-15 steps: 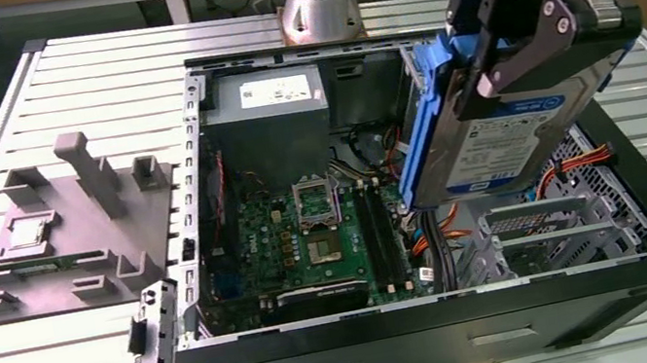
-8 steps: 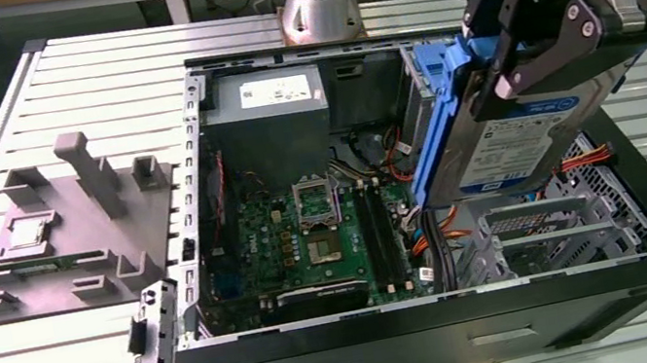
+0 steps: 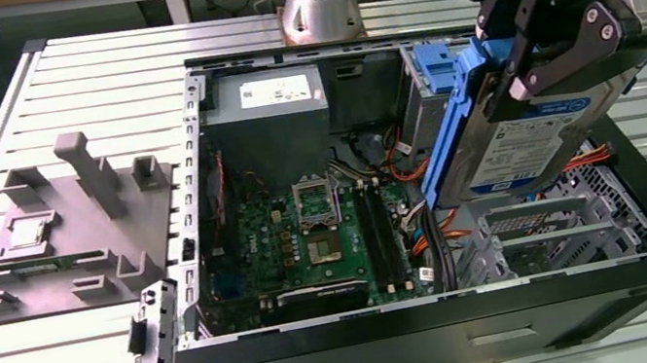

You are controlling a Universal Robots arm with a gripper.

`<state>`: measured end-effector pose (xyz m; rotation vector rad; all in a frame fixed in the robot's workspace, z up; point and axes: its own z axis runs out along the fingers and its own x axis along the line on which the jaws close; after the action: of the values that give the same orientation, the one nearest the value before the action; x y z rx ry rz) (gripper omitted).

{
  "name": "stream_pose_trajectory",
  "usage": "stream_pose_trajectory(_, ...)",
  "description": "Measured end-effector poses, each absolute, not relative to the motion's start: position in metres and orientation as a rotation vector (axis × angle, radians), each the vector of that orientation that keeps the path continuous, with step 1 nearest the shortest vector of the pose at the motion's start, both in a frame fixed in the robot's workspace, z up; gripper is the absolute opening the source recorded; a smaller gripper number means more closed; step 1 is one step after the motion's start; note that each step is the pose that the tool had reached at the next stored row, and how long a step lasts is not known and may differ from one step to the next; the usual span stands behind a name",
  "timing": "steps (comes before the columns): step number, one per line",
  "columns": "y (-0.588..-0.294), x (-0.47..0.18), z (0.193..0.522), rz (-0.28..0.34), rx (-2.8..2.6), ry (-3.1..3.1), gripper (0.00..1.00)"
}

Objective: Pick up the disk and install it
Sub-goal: 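Insert the disk into the insertion slot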

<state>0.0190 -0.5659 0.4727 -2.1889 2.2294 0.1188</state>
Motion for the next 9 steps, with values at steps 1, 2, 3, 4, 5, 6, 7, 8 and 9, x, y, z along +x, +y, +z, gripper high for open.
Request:
stream_pose_trajectory(1, -0.5659, 0.0190, 0.4727, 0.119, -2.189, 2.229, 0.36)
stream_pose_trajectory(2, -0.5659, 0.0191, 0.4726, 0.119, -2.189, 2.229, 0.36)
stream_pose_trajectory(3, -0.5659, 0.0192, 0.4726, 0.119, -2.189, 2.229, 0.36)
stream_pose_trajectory(4, -0.5659, 0.0192, 0.4726, 0.119, -2.189, 2.229, 0.36)
stream_pose_trajectory(5, -0.5659, 0.0192, 0.4726, 0.119, -2.189, 2.229, 0.36)
stream_pose_trajectory(6, -0.5659, 0.0192, 0.4726, 0.119, -2.189, 2.229, 0.36)
stream_pose_trajectory(7, -0.5659, 0.0193, 0.4726, 0.119, -2.189, 2.229, 0.36)
stream_pose_trajectory(8, -0.5659, 0.0196, 0.4725, 0.119, -2.189, 2.229, 0.36)
stream_pose_trajectory(9, -0.5659, 0.0205, 0.4725, 0.119, -2.189, 2.229, 0.36)
